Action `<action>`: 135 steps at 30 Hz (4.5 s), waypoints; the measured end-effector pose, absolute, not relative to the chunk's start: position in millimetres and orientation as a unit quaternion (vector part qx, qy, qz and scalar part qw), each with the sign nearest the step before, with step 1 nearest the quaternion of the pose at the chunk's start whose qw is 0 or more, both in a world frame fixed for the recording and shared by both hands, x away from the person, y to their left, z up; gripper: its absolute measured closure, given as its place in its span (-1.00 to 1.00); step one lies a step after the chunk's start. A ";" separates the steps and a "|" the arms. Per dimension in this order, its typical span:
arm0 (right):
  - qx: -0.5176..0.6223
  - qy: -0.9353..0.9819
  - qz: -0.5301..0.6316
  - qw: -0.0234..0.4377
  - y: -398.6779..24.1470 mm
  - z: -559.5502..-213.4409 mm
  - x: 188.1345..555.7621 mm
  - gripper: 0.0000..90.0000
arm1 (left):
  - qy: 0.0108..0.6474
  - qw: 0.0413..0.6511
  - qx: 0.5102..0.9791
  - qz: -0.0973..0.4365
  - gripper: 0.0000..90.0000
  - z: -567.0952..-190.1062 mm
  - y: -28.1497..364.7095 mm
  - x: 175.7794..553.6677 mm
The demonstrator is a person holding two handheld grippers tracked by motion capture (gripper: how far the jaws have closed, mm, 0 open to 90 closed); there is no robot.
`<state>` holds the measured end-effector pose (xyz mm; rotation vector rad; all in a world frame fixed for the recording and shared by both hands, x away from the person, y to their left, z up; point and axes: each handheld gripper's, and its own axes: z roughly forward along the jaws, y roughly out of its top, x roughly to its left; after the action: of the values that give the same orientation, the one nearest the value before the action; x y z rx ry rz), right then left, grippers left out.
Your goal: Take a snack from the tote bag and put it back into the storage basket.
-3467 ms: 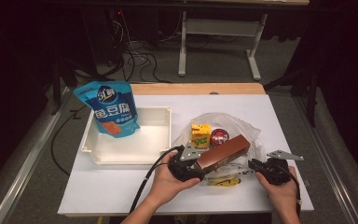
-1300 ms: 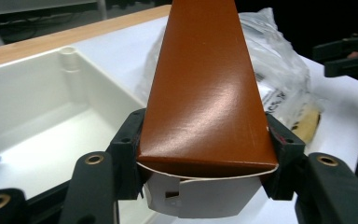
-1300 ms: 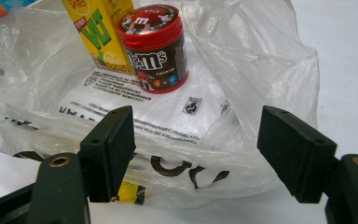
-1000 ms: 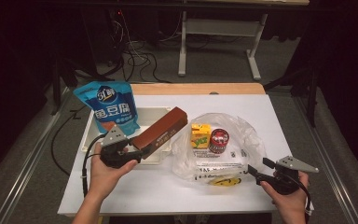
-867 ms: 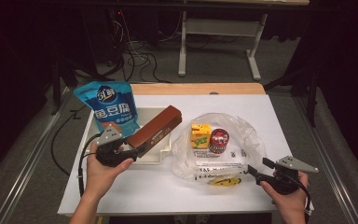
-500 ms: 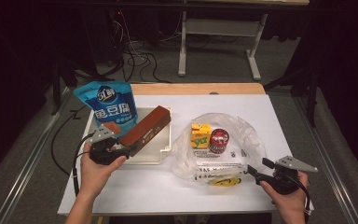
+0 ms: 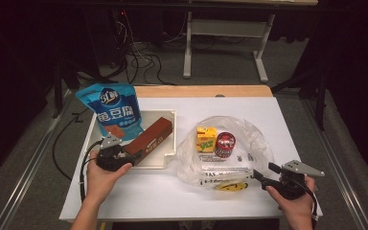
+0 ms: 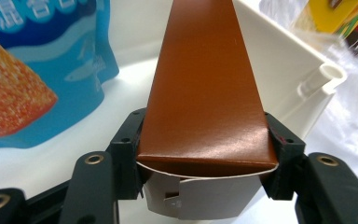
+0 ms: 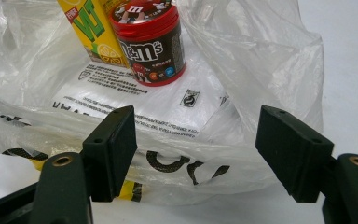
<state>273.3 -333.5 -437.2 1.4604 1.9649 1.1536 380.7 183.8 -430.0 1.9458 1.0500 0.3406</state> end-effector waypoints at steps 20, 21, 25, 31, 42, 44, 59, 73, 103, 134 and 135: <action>0.532 0.707 0.417 0.209 -333.5 -440.1 274.7 -0.31 | 0.455 0.410 0.776 0.149 -0.15 -446.7 181.9 379.4; 0.533 0.706 0.418 0.206 -332.9 -439.8 274.3 -0.31 | 0.457 0.409 0.775 0.155 -0.23 -445.3 181.4 377.5; 0.529 0.708 0.419 0.207 -332.2 -439.6 274.2 -0.32 | 0.462 0.407 0.764 0.194 -0.34 -435.9 181.4 369.6; 0.532 0.706 0.419 0.208 -333.6 -439.8 274.5 -0.32 | 0.483 0.432 0.730 0.217 -0.17 -419.8 182.3 352.9; 0.533 0.708 0.415 0.203 -332.6 -442.2 276.2 -0.31 | 0.466 0.413 0.760 0.188 0.92 -431.5 160.1 347.8; 0.535 0.709 0.413 0.201 -331.8 -442.6 276.2 -0.31 | 0.474 0.399 0.763 0.186 0.99 -439.5 159.8 353.0; 0.533 0.713 0.410 0.198 -328.2 -444.3 278.0 -0.29 | 0.572 0.368 0.697 0.227 1.00 -449.9 185.1 379.1; 0.534 0.713 0.408 0.199 -327.8 -444.8 278.7 -0.28 | 0.611 0.357 0.662 0.248 1.00 -453.1 199.2 388.1; 0.540 0.708 0.410 0.198 -330.3 -445.2 278.3 -0.27 | 0.500 0.434 0.735 0.142 1.00 -432.3 66.4 430.4; 0.538 0.713 0.405 0.197 -327.9 -447.0 279.8 -0.27 | 0.521 0.397 0.732 0.188 1.00 -435.6 86.4 422.5; 0.538 0.713 0.405 0.197 -327.8 -446.9 279.7 -0.27 | 0.523 0.398 0.729 0.189 1.00 -436.0 90.2 421.8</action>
<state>279.7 -327.8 -446.9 1.5065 1.9954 1.1341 421.8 90.2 -436.0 1.8464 1.3254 0.4778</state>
